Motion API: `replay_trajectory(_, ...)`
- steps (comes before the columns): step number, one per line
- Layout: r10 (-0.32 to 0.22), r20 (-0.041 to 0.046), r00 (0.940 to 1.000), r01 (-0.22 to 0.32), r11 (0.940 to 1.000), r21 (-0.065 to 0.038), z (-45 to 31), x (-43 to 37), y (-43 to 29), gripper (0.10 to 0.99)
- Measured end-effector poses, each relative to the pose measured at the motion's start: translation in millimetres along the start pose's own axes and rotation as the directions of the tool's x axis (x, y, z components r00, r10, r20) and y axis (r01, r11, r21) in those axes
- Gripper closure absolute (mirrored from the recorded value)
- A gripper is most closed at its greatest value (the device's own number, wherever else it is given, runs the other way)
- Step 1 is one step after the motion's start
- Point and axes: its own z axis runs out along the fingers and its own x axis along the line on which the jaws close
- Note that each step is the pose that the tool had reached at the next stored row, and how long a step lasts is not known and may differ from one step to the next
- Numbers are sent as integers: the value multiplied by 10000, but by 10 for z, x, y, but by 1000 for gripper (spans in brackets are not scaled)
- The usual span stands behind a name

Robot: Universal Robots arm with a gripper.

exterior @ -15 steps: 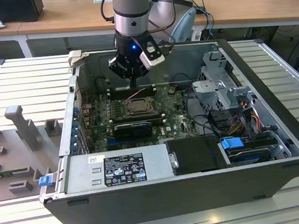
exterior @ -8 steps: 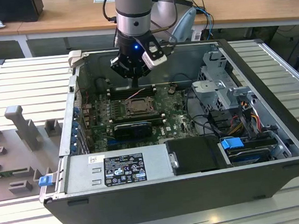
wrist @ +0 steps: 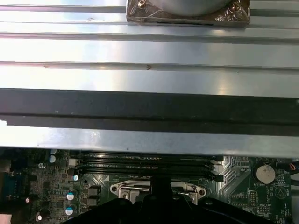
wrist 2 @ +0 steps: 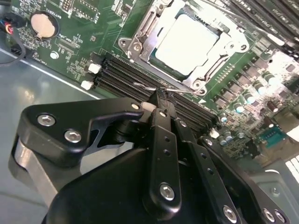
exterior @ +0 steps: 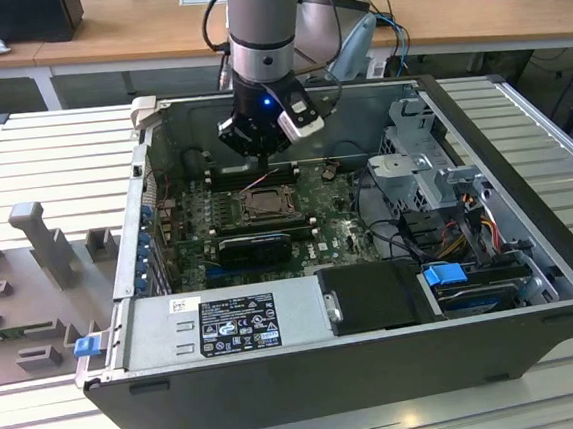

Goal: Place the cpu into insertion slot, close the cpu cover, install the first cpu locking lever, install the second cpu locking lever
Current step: 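Install the first cpu locking lever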

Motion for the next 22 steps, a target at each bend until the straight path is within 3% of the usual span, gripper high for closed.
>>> replay_trajectory(5,-21,61,10000,21,10000,18,92,-22,8,980)
replay_trajectory(12,-26,63,10000,26,10000,18,216,-121,29,980)
replay_trajectory(22,-29,63,10000,28,9999,98,283,-148,20,980)
